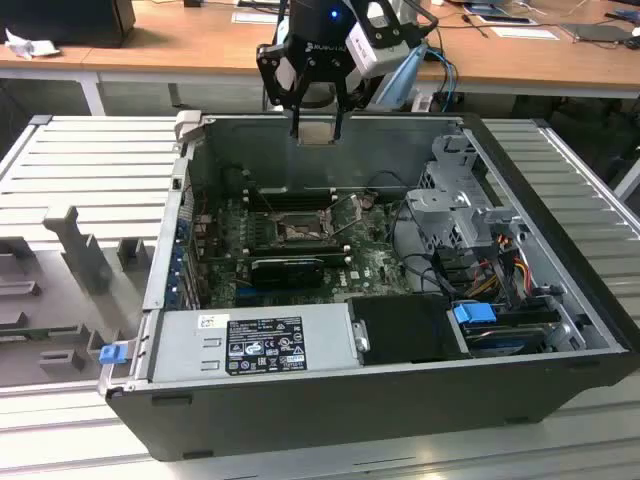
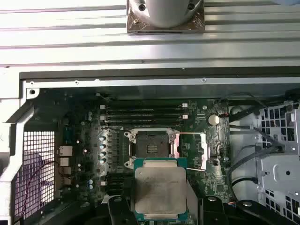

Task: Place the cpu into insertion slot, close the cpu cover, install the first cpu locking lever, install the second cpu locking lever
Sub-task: 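Place the cpu into insertion slot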

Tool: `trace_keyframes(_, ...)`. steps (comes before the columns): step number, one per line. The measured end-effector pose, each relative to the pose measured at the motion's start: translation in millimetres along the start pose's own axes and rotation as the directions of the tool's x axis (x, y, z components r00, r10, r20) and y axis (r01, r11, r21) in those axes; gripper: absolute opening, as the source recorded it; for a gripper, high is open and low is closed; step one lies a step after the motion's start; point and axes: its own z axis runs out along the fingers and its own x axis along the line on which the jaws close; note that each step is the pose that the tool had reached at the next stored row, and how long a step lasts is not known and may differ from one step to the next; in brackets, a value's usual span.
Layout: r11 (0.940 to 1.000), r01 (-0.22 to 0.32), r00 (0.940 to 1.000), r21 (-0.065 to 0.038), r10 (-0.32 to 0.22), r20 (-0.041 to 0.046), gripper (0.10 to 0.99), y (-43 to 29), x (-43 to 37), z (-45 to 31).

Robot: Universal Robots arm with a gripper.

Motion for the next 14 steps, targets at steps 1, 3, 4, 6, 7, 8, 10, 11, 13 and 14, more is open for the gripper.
trace_keyframes(1,1.0,0.0,1.0,0.0,0.0,0.0,0.529,0.0,0.0,0.0)
trace_keyframes(3,0.9996,-0.028,0.9996,0.0,0.028,0.0025,0.529,0.0,0.0,0.0)
trace_keyframes(4,0.9989,-0.046,0.9989,-0.001,0.046,0.0042,0.529,0.0,0.0,0.0)
trace_keyframes(6,0.9962,-0.088,0.9961,-0.002,0.088,0.0078,0.529,0.0,0.0,0.1)
trace_keyframes(7,0.9927,-0.121,0.9926,-0.003,0.121,0.0107,0.529,0.0,0.0,0.1)
trace_keyframes(8,0.9888,-0.149,0.9887,-0.004,0.149,0.0132,0.529,0.0,0.0,0.2)
trace_keyframes(10,0.9839,-0.179,0.9838,-0.005,0.179,0.0157,0.529,-0.1,-0.1,0.5)
trace_keyframes(11,0.9831,-0.183,0.983,-0.005,0.183,0.0161,0.529,-0.1,-0.1,1.0)
trace_keyframes(13,0.9821,-0.189,0.9819,-0.004,0.189,0.0165,0.529,-0.6,-0.1,5.3)
trace_keyframes(14,0.9812,-0.193,0.9811,-0.004,0.193,0.0159,0.529,-0.7,-0.1,6.8)
